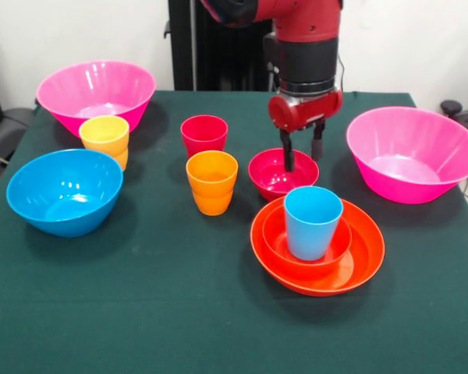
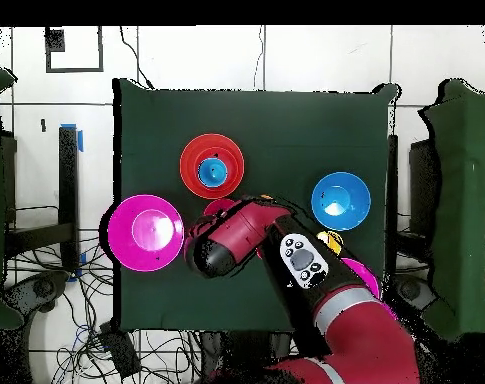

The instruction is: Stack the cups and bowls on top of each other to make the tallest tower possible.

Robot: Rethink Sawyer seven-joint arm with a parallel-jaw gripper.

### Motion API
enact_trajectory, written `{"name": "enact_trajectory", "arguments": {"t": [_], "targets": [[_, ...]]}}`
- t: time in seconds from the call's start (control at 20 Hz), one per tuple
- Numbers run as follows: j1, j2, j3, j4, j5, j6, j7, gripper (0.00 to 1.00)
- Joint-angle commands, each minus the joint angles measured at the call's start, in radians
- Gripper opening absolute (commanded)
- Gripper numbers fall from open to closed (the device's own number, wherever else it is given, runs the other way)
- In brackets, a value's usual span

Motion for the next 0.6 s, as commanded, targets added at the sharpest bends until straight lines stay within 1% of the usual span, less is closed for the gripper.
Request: {"name": "enact_trajectory", "arguments": {"t": [0.05,0.2,0.35,0.6], "targets": [[0.034,0.064,-0.076,-0.108,-0.056,-0.034,0.065,1.00],[0.053,0.088,-0.097,-0.136,-0.060,-0.053,0.079,1.00],[0.057,0.091,-0.098,-0.141,-0.044,-0.033,0.060,1.00],[0.063,0.093,-0.106,-0.148,-0.031,-0.038,0.050,1.00]]}}
